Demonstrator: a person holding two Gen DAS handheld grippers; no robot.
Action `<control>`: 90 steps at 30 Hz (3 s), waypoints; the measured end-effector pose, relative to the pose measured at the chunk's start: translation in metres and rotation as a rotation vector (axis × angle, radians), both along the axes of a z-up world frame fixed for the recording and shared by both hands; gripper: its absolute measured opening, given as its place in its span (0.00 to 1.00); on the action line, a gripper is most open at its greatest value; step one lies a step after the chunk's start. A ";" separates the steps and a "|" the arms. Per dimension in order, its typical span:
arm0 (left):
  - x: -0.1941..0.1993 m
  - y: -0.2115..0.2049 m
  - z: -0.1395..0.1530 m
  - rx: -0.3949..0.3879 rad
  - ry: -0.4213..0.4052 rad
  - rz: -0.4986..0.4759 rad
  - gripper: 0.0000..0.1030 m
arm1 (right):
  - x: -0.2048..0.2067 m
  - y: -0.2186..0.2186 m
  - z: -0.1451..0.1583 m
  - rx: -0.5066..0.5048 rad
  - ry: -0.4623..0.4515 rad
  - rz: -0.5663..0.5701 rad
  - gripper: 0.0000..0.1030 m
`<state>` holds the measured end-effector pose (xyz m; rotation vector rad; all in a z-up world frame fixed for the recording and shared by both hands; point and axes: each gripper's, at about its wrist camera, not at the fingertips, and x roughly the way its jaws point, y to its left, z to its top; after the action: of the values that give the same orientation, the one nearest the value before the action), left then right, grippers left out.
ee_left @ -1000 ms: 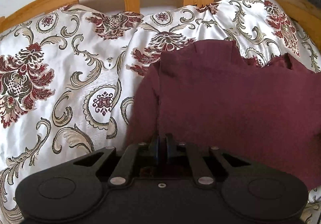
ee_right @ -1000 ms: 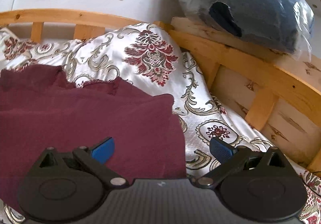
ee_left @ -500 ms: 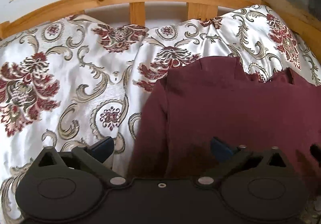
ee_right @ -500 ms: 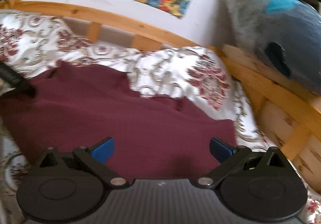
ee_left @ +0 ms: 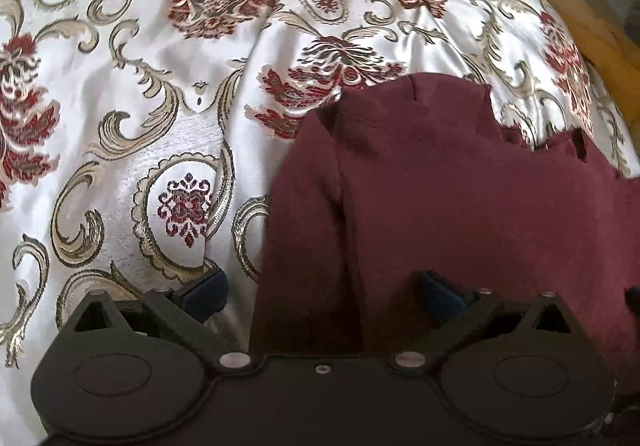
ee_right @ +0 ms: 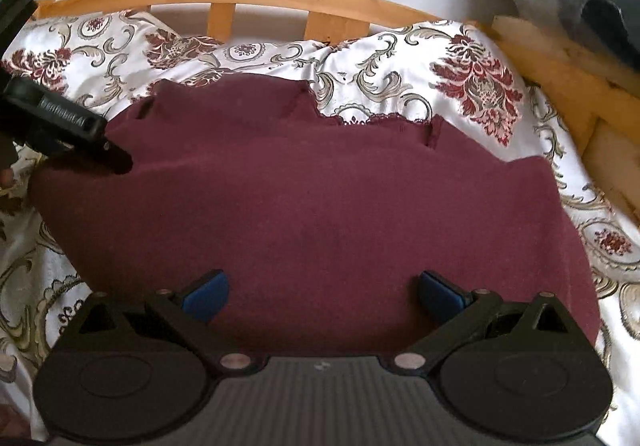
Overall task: Fold small clothes
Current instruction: 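Position both open grippers over the side edge of the folded maroon shirt, then grasp the side edge of the maroon shirt with the left gripper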
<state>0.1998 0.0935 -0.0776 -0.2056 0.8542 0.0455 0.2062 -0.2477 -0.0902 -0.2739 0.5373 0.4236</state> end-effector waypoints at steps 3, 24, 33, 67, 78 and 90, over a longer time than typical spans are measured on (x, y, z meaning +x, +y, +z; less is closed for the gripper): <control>-0.002 0.000 -0.001 0.006 -0.006 -0.001 0.99 | -0.001 0.002 -0.001 -0.014 -0.016 -0.002 1.00; -0.002 -0.017 0.010 0.087 0.011 -0.068 0.79 | -0.001 0.003 0.000 -0.013 -0.021 -0.002 1.00; 0.003 -0.011 0.006 0.055 0.043 -0.036 0.87 | -0.001 0.003 0.000 -0.013 -0.021 -0.002 1.00; -0.011 -0.043 0.021 0.212 -0.001 0.018 0.50 | 0.000 0.004 0.000 -0.018 -0.020 0.001 1.00; -0.018 -0.043 0.040 0.100 -0.077 0.079 0.12 | 0.000 0.005 0.004 -0.041 -0.008 0.015 1.00; -0.029 -0.142 0.119 0.177 -0.340 -0.277 0.11 | 0.018 -0.055 0.045 -0.110 -0.314 -0.272 1.00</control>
<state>0.1709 -0.0483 0.0419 0.0722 0.5293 -0.1684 0.2241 -0.3024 -0.0451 -0.3602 0.2840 0.0832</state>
